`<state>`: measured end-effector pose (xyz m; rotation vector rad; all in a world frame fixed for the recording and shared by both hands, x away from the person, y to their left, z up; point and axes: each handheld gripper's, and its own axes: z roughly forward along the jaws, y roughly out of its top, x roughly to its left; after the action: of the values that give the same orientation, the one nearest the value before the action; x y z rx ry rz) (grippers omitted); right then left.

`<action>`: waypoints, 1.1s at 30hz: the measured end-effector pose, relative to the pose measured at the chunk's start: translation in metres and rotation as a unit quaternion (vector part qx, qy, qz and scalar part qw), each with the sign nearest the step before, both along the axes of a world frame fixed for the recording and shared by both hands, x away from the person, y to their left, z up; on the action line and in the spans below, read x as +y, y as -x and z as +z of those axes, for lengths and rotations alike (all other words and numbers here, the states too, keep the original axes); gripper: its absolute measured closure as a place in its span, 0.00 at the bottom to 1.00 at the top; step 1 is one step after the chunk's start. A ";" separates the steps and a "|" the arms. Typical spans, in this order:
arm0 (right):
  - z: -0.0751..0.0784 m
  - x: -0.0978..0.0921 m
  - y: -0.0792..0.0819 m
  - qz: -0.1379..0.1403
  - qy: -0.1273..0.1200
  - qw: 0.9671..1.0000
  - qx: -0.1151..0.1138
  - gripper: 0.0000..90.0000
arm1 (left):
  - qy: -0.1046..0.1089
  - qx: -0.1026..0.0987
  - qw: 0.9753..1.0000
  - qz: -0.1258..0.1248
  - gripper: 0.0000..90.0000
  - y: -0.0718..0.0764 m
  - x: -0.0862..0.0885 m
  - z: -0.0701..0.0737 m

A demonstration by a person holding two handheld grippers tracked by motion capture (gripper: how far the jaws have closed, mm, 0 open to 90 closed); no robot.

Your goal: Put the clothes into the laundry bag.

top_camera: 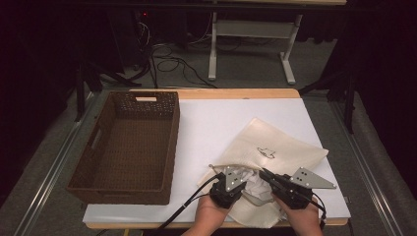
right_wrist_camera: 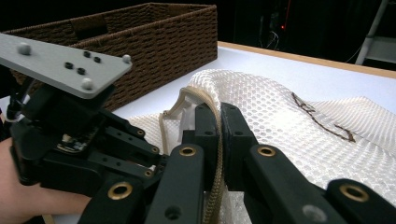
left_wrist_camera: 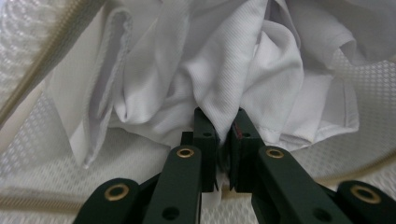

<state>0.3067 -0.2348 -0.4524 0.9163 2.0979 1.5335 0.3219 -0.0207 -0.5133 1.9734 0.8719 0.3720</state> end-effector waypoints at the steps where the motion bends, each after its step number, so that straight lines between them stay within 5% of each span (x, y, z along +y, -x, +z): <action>1: 0.000 0.000 0.000 0.000 0.001 1.000 0.000 0.98 | 0.000 0.000 1.000 0.002 0.93 -0.001 -0.001 0.000; 18: 0.000 -0.009 -0.004 -0.027 -0.007 1.000 0.003 0.98 | -0.016 -0.044 0.999 0.013 0.90 -0.029 -0.045 -0.002; 29: 0.000 -0.008 -0.002 -0.024 -0.007 1.000 0.005 0.98 | 0.017 -0.032 0.999 -0.009 0.44 -0.004 -0.022 0.008; 33: 0.000 -0.007 -0.002 -0.023 -0.006 1.000 0.004 0.98 | 0.025 -0.026 0.999 -0.016 0.38 0.007 -0.007 0.012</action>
<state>0.3092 -0.2419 -0.4526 0.9685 2.0605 1.5231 0.3149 -0.0272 -0.5017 1.9219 0.8073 0.3786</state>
